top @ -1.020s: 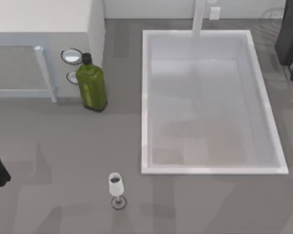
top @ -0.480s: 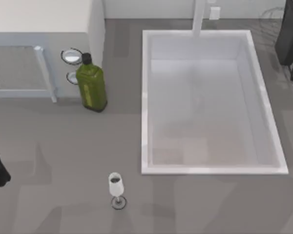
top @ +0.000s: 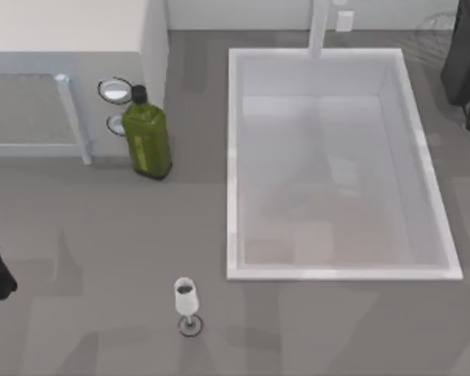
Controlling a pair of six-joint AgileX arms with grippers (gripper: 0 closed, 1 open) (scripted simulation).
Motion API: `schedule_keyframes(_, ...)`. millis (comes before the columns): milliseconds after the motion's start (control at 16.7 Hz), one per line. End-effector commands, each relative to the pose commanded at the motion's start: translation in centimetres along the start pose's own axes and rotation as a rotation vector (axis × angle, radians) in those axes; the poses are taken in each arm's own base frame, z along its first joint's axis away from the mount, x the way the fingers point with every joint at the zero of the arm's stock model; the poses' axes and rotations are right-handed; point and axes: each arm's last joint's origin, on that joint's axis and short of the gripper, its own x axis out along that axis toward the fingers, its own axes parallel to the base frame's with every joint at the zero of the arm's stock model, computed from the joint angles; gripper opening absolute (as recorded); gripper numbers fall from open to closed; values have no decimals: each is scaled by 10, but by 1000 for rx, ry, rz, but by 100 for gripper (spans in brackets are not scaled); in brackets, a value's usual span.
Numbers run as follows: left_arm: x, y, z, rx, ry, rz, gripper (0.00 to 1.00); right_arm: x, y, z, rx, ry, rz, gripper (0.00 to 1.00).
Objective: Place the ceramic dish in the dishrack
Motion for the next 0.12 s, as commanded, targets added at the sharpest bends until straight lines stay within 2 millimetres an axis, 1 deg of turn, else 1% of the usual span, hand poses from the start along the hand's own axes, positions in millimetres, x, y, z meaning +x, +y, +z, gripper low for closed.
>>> schedule_keyframes(120, 0, 0, 0, 0, 0, 0, 100, 0, 0, 0, 0, 0, 0, 100)
